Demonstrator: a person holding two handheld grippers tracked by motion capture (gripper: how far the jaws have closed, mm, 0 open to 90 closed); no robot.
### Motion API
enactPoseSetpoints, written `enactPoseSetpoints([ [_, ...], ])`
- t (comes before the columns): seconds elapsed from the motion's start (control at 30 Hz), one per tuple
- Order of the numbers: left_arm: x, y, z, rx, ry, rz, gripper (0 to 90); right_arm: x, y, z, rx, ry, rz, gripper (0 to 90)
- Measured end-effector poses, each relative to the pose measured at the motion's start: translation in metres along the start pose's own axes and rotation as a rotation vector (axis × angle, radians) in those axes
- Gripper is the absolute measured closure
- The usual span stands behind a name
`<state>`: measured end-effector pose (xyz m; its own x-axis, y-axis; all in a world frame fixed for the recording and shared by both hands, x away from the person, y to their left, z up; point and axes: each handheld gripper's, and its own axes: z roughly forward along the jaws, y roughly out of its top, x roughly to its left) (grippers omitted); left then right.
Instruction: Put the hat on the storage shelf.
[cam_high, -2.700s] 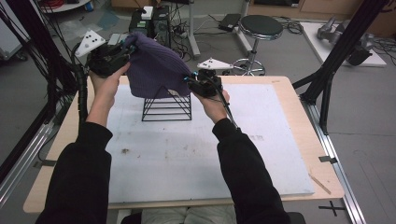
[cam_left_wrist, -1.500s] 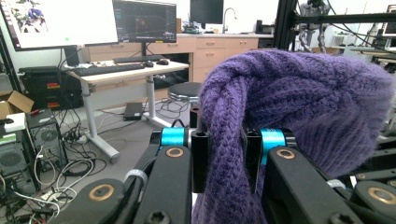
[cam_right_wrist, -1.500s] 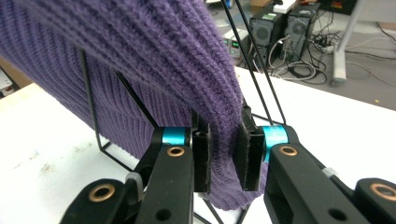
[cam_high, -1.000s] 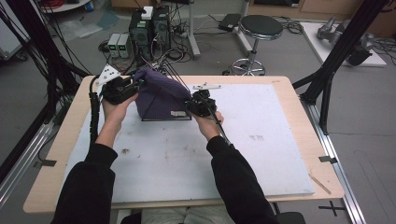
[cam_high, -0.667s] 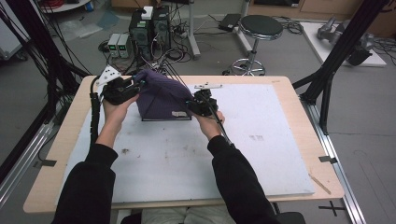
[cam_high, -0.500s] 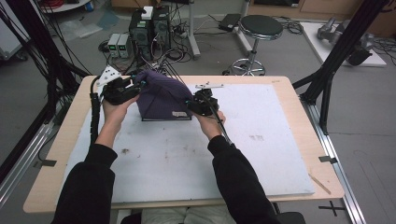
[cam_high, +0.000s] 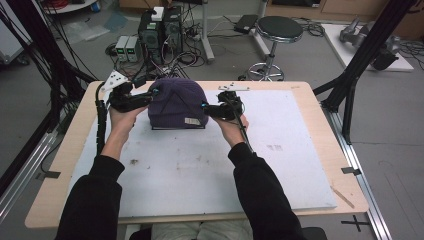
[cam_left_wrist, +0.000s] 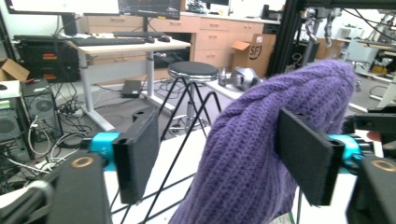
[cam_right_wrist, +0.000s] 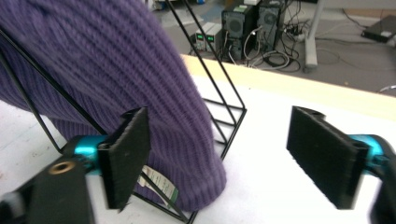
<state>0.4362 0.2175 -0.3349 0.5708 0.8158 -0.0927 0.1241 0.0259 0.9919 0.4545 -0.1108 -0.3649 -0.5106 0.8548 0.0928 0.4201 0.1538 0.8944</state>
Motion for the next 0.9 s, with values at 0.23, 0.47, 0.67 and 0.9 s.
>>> enactPoseSetpoints([
  [0.23,0.0,0.004,-0.011,-0.043,0.028,0.011,24.1,-0.016,0.006,-0.017,-0.078,-0.03,0.038,11.8],
  [0.47,-0.003,0.006,-0.024,-0.114,0.058,0.02,23.6,-0.031,0.011,-0.047,-0.208,-0.154,0.021,10.9],
  [0.67,-0.004,0.01,-0.036,-0.155,0.07,0.023,23.6,-0.052,0.014,-0.078,-0.286,-0.202,0.044,10.9],
  [0.9,-0.009,0.016,-0.056,-0.212,0.114,0.04,22.1,-0.076,0.013,-0.121,-0.395,-0.241,0.087,10.9],
])
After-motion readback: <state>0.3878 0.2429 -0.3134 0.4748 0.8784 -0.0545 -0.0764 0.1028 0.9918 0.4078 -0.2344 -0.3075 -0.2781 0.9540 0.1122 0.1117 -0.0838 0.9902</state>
